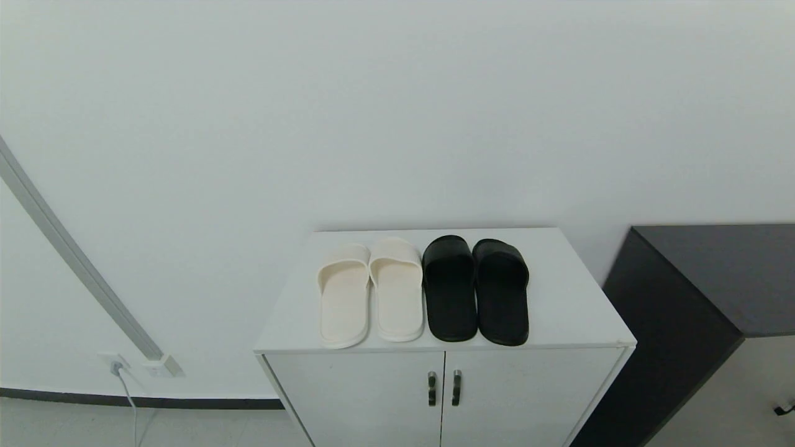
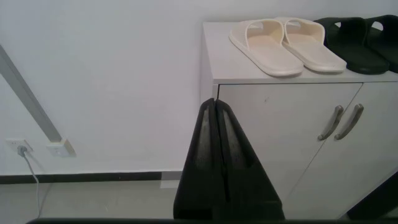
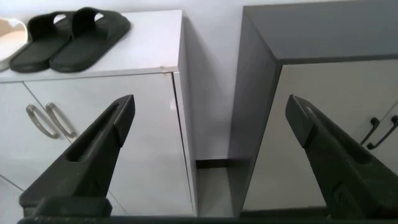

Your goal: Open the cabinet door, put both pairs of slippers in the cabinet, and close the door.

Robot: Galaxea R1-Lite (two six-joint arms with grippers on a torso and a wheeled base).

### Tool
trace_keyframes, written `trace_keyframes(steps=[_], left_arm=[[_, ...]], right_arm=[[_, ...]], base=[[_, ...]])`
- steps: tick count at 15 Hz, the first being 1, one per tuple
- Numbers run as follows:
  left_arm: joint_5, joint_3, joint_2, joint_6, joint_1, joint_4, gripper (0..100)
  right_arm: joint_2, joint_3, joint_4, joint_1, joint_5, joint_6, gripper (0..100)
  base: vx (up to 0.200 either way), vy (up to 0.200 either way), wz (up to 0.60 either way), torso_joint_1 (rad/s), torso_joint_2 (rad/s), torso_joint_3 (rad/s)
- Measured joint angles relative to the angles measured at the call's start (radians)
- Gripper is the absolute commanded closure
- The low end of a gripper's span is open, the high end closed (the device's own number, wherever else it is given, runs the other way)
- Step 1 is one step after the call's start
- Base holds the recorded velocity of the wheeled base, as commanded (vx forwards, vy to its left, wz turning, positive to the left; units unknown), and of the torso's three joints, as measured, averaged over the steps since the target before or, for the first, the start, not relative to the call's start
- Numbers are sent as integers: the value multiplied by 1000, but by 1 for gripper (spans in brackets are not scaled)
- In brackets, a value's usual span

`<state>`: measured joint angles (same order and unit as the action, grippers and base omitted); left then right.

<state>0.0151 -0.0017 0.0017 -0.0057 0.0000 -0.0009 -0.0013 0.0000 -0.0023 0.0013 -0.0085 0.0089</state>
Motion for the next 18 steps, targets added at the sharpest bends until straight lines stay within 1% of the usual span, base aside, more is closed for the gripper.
trace_keyframes(steps=[6,8,14,15,17,18], left_arm=[[0,0,0,0,0,0,100],[0,0,0,0,0,0,100],[3,0,0,3,0,0,100],[2,0,0,3,0,0,100],[1,0,0,3,0,0,100],[1,0,0,3,0,0,100]], right_arm=[[0,0,1,0,17,-26,0],[0,0,1,0,39,-26,0],[6,-6,0,0,43,-50,0],[10,-34,-1,1,42,-35,0],[48,-165,32,14,52,22,0],[95,-225,57,23,76,41,0]], base=[[0,0,0,0,0,0],[0,0,0,0,0,0],[0,0,0,0,0,0],[0,0,0,0,0,0],[0,0,0,0,0,0],[0,0,0,0,0,0]])
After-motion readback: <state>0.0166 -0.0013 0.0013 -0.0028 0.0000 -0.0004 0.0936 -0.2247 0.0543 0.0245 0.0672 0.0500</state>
